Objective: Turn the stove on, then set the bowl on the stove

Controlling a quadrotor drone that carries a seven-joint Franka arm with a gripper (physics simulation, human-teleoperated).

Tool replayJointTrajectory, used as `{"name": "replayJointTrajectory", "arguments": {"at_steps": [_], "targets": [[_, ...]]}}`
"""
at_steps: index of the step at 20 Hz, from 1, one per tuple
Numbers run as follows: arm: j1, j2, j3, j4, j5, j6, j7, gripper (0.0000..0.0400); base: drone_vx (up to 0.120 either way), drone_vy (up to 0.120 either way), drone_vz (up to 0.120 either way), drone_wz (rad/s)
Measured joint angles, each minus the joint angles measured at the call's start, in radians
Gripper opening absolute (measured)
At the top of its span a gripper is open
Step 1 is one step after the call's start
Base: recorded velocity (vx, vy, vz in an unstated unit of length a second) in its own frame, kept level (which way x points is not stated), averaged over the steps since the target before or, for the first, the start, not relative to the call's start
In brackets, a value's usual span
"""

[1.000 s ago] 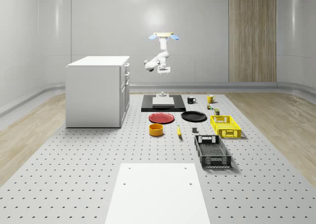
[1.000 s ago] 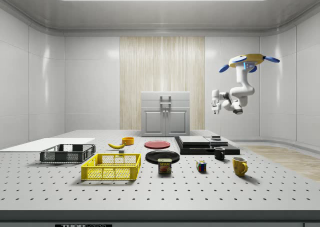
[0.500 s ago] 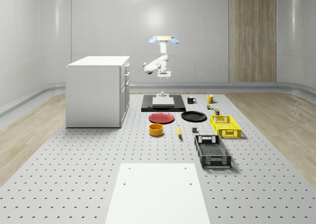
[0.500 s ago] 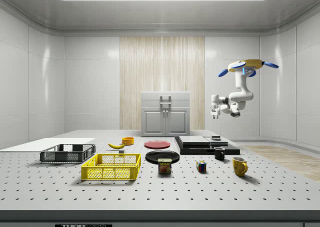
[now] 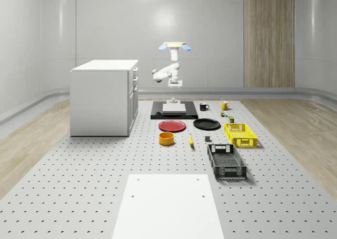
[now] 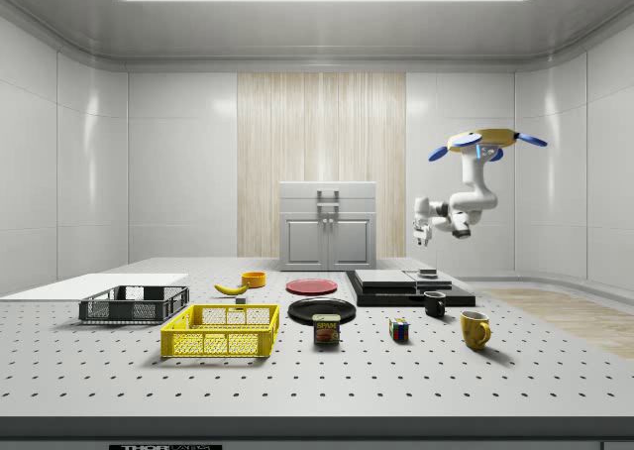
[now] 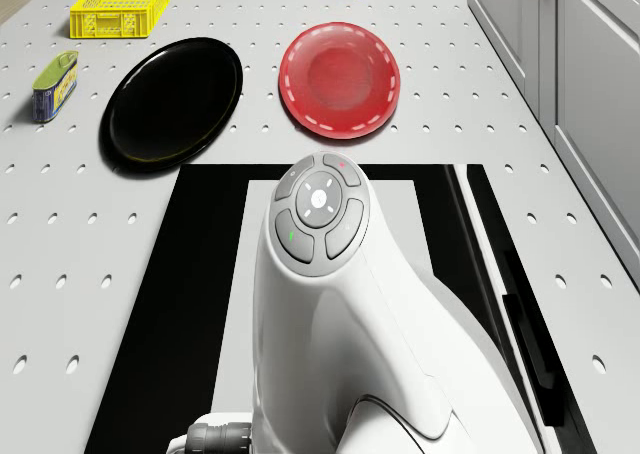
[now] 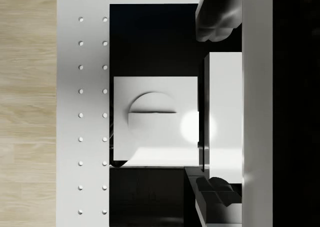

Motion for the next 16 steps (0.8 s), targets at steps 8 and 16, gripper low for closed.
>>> {"name": "replayJointTrajectory", "arguments": {"at_steps": [8,16], "targets": [[-0.014,-0.039,0.013,0.003,0.021,0.036,0.013,0.04,0.0,-0.015,-0.12,0.0],[-0.026,-0.076,0.023,0.005,0.04,0.07,0.024,0.04,0.0,-0.01,-0.12,0.0]]}}
